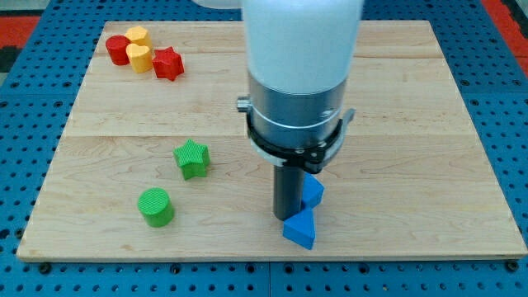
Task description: Move the blue blocks towards the bottom right of the board
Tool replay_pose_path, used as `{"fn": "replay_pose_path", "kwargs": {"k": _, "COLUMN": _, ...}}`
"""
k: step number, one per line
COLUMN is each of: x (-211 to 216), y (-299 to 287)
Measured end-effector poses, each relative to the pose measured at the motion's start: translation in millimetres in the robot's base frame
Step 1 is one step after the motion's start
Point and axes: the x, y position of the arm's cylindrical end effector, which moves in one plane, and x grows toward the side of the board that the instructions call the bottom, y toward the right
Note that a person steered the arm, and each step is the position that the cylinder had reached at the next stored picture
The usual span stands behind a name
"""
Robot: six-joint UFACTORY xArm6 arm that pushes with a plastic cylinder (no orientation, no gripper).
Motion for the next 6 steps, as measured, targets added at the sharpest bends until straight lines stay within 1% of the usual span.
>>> {"fn": "replay_pose_path", "kwargs": {"k": 1, "x": 0, "y": -59}}
{"fn": "replay_pose_path", "kwargs": {"k": 2, "x": 22, "y": -84}}
{"fn": "replay_pose_path", "kwargs": {"k": 3, "x": 51, "y": -46}}
{"fn": "replay_pose_path", "kwargs": {"k": 4, "x": 33, "y": 11}}
{"fn": "replay_pose_path", "kwargs": {"k": 5, "x": 21, "y": 80}}
{"fn": "replay_pose_path", "kwargs": {"k": 6, "x": 16, "y": 100}}
